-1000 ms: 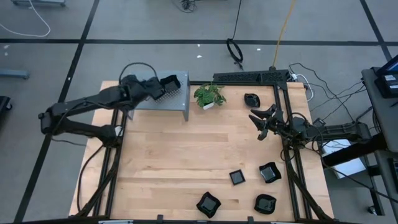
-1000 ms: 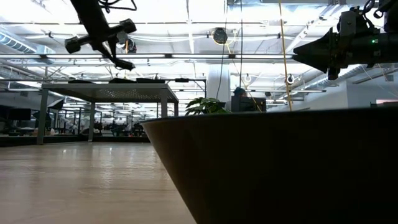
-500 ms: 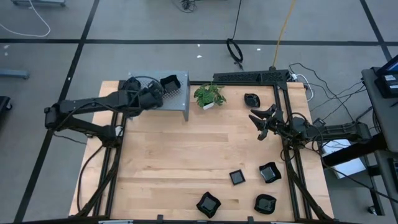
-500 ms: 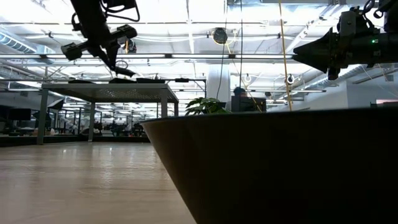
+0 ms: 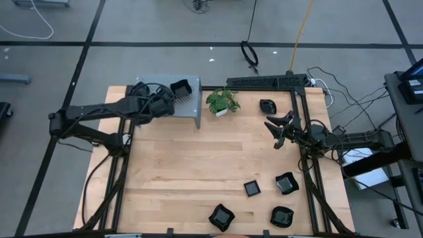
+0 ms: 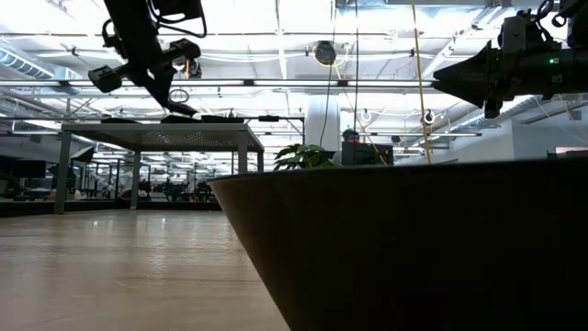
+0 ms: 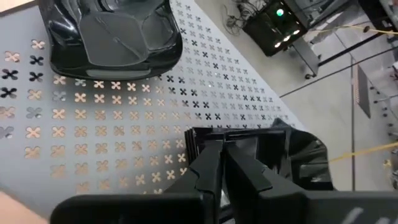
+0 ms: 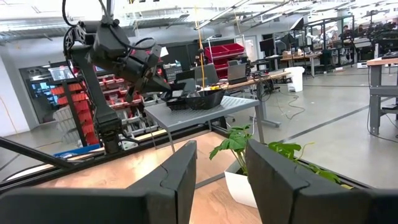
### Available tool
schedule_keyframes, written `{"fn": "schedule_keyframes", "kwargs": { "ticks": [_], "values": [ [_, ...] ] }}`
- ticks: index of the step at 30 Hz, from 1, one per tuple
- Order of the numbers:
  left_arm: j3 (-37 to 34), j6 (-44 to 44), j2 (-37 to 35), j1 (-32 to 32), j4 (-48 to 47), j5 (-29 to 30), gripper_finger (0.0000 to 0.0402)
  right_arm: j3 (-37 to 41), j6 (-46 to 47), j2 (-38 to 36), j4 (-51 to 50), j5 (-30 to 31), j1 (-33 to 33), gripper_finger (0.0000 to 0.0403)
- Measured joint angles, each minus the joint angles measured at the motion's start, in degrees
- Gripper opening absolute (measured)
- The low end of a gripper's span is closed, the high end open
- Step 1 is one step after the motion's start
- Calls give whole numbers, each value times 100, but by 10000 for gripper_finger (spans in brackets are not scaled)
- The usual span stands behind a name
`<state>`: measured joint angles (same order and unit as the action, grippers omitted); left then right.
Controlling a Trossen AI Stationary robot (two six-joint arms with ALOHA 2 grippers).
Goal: Pick & Place Mini shaped plates
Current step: Stack the black square plate on top of the other black square plates on the shelf, then stack the black leaf shaped plate on top of the other black leaf shaped plates on the shelf
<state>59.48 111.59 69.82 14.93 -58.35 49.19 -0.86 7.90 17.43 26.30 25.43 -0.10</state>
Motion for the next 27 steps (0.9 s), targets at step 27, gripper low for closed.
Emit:
{"fn": "schedule_keyframes", "kwargs": {
  "ticks": [27],
  "values": [
    [-2,-4642,-789,112,2194,-57,134,0,0,0,0,0,2,126]
  ]
}}
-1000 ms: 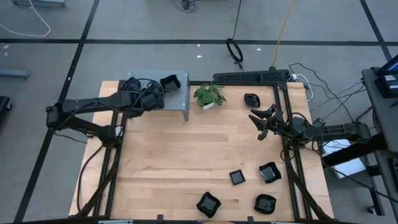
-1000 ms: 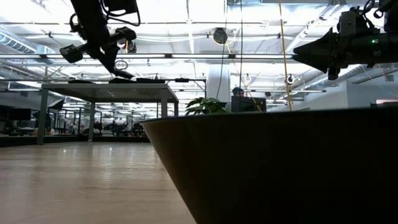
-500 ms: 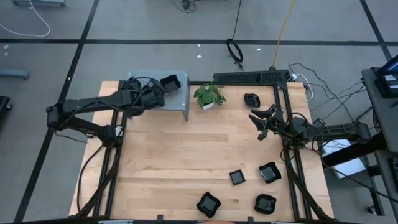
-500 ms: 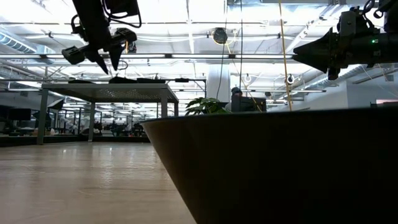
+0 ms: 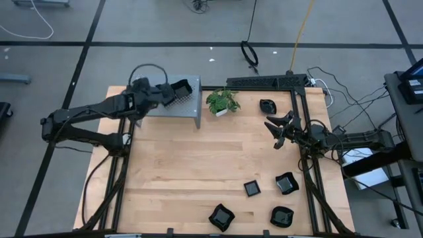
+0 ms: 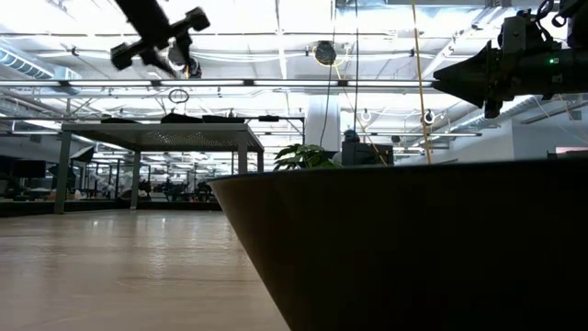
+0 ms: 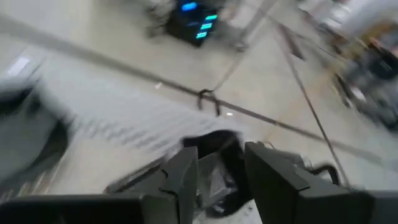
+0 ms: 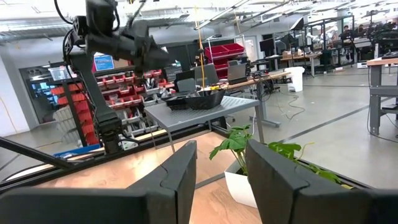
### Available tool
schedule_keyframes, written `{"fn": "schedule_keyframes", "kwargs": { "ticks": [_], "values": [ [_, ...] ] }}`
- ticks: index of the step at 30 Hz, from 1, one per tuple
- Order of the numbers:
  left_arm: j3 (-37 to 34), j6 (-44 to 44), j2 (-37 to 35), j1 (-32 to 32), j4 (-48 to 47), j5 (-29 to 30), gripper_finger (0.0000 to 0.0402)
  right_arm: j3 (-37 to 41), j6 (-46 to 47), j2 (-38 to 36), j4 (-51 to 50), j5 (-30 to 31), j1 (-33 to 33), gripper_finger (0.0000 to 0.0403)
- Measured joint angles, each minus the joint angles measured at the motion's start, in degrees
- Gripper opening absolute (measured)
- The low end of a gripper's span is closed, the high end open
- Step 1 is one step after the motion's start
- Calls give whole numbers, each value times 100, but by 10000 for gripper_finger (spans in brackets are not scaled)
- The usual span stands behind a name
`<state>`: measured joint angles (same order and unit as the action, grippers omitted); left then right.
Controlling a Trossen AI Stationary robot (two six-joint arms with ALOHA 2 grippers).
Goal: Pick & Place Mini shaped plates
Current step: Stack the black leaf shaped plate on top of the other black leaf shaped plates on the shelf
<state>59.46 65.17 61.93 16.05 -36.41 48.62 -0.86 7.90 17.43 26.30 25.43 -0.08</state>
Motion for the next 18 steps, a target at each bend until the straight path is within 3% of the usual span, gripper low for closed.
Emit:
{"fn": "schedule_keyframes", "kwargs": {
  "ticks": [5,10,13,18],
  "values": [
    [0,-2835,-3,1,1596,-227,134,0,0,0,0,0,-2,126],
    [0,-5007,94,67,3152,-1417,134,0,0,-2,0,-1,-1,126],
    [11,-5666,172,79,3813,-2296,134,1,0,-1,0,0,-2,126],
    [3,-5930,203,73,4126,-3179,134,0,0,0,0,0,0,126]
  ]
}}
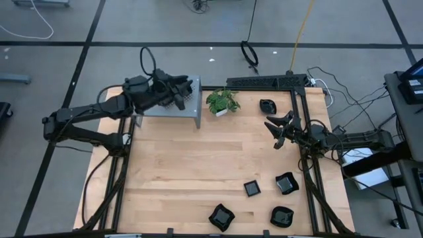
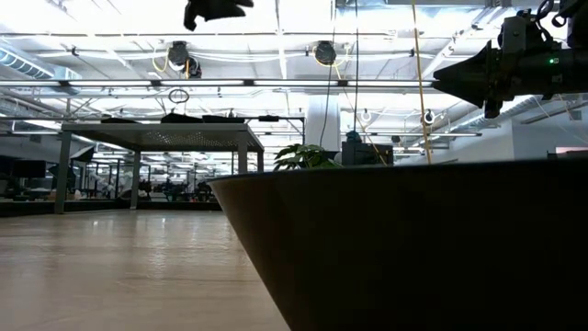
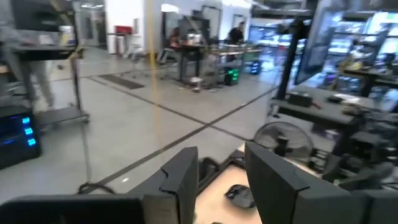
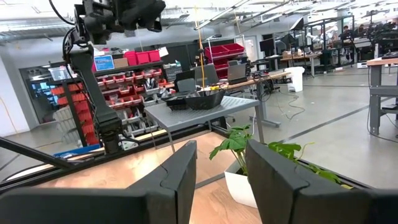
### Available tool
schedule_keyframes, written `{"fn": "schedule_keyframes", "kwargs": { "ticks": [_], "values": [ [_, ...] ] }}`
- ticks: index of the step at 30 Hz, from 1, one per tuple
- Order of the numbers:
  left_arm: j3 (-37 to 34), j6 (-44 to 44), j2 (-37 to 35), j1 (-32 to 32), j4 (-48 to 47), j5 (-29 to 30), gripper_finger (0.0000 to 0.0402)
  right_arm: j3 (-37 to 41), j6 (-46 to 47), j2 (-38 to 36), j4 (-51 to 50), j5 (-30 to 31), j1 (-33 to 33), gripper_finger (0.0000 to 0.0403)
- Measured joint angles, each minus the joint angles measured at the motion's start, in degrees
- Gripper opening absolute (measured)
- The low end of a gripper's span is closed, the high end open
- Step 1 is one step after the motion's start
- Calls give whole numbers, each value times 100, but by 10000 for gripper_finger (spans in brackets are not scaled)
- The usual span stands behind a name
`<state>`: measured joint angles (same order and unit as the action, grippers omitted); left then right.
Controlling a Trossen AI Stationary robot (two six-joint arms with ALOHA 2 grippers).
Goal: Pick & Place Mini shaped plates
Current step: Stack the black leaf shaped plate on top of the other black leaf shaped plates on the shelf
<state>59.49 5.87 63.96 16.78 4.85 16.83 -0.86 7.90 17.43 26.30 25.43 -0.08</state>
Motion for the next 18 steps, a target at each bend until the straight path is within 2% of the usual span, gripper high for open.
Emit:
{"fn": "schedule_keyframes", "kwargs": {
  "ticks": [10,18],
  "values": [
    [-3,378,20,-309,232,-221,134,0,0,0,0,0,0,126],
    [-3,668,15,-698,1750,-1108,134,0,0,0,0,0,0,126]
  ]
}}
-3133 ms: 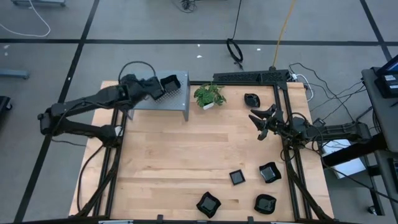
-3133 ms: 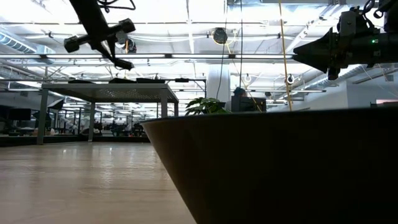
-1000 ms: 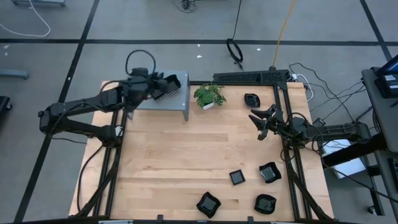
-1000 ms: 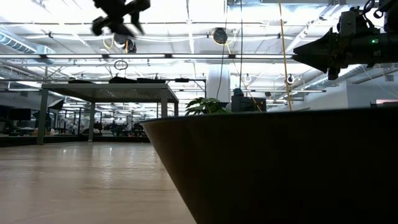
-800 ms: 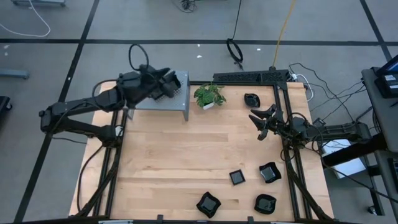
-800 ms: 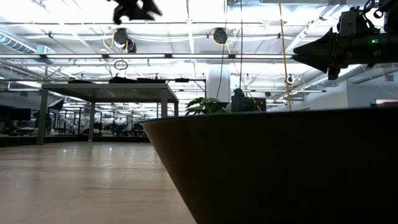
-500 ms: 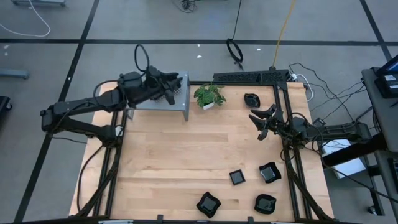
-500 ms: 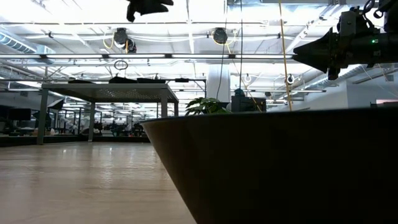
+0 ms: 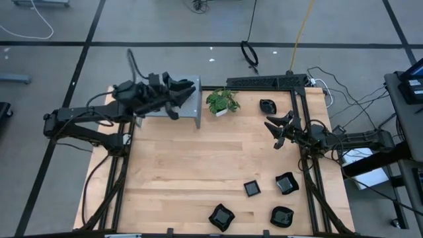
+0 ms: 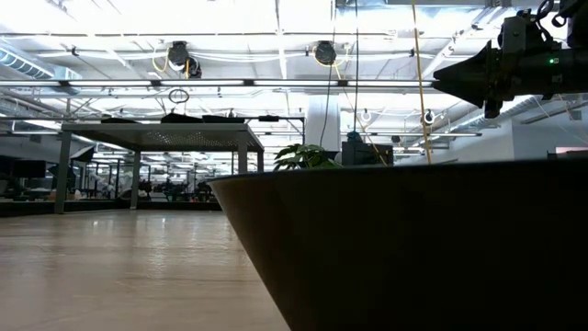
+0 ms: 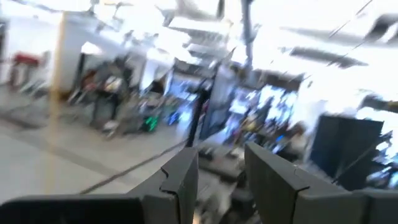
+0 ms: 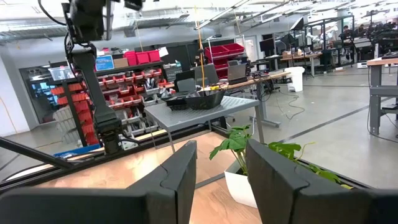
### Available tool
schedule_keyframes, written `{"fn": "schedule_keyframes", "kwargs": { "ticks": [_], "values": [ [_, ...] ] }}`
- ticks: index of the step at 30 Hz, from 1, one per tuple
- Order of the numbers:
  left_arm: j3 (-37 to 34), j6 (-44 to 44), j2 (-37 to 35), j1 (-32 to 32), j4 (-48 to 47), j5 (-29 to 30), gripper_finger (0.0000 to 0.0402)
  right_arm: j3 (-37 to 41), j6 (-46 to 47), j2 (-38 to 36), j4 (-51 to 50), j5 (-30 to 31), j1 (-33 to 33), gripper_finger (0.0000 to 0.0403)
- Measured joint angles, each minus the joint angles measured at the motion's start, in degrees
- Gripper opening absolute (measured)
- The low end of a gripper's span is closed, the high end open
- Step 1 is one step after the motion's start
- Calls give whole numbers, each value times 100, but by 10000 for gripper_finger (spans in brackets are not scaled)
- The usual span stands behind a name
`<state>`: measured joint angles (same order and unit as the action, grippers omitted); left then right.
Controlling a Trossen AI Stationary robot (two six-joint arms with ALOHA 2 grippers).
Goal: Pick & Place Mini shaped plates
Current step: Stack the black leaf shaped plate on top of the other black leaf shaped plates on the shelf
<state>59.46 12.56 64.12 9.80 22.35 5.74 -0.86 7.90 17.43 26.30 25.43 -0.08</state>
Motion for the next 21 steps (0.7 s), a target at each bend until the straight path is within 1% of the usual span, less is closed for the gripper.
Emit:
{"fn": "schedule_keyframes", "kwargs": {
  "ticks": [5,7,11,18,21],
  "values": [
    [0,114,0,-193,414,-18,134,0,0,0,33,0,0,126],
    [0,149,0,-241,505,-13,134,1,21,0,196,0,-1,126],
    [0,474,0,-318,493,-13,134,2,268,0,579,-1,-1,126],
    [0,942,0,-370,463,26,134,2,363,-2,1255,7,5,126],
    [0,966,0,-393,465,28,134,-36,505,-2,1226,198,67,126]
  ]
}}
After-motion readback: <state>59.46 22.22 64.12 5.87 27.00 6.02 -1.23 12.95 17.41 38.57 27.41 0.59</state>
